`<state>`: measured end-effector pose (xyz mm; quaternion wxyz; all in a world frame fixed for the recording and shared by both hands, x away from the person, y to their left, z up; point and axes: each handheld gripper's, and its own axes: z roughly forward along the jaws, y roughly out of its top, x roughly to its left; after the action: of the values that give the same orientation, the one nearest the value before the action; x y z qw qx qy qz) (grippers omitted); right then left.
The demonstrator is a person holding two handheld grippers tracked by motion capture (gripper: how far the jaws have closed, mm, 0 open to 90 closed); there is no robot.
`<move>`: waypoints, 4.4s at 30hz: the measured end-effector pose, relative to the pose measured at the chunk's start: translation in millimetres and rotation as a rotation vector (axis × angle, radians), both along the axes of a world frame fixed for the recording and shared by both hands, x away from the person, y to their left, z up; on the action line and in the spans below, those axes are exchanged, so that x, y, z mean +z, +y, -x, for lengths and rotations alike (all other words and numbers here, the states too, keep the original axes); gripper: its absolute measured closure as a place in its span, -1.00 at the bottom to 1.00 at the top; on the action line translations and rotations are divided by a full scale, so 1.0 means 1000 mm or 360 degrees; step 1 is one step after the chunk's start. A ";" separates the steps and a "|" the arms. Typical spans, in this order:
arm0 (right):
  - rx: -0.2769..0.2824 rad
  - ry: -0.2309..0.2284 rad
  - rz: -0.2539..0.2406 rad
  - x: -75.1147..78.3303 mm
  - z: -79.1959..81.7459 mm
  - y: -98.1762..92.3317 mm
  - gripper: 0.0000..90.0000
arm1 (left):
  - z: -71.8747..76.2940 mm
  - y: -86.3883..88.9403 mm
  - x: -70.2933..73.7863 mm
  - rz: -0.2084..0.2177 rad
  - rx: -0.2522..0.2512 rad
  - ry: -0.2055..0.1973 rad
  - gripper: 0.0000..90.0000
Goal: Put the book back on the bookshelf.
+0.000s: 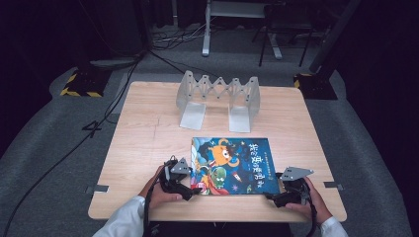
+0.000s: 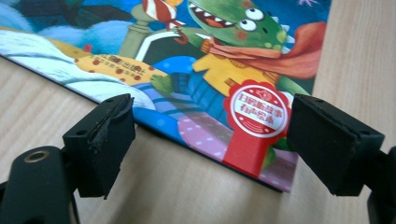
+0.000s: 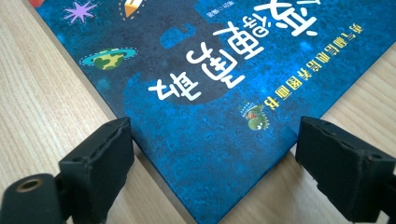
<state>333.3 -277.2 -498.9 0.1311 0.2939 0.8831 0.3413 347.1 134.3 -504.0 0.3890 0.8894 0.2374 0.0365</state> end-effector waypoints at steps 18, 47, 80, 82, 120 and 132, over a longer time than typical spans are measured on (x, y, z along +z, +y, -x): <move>0.0155 -0.0058 0.0063 0.002 -0.013 0.031 -0.84 | 0.051 0.013 -0.001 -0.0130 0.0012 -0.0109 -0.72; 0.0048 -0.0054 -0.0104 -0.002 -0.002 0.011 -0.32 | -0.043 0.033 0.025 -0.0126 0.0288 -0.0200 -0.63; -0.0046 -0.0048 -0.0104 -0.003 -0.006 0.010 -0.41 | -0.081 0.030 0.006 -0.0092 0.0062 0.0034 -0.68; -0.0066 -0.0045 -0.0108 -0.003 -0.008 0.011 -0.41 | -0.072 0.034 0.005 -0.0084 0.0048 0.0035 -0.68; -0.0052 -0.0028 -0.0046 0.001 -0.003 0.047 -0.33 | 0.050 0.035 0.001 -0.0046 -0.0099 0.0004 -0.73; -0.0201 -0.0051 -0.0049 0.000 -0.018 0.031 -0.39 | 0.050 0.013 0.001 -0.0012 -0.0159 0.0027 -0.73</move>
<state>351.6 -246.5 -498.9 0.1618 0.3457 0.8552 0.3506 296.7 147.5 -503.4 0.3849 0.9018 0.1960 0.0103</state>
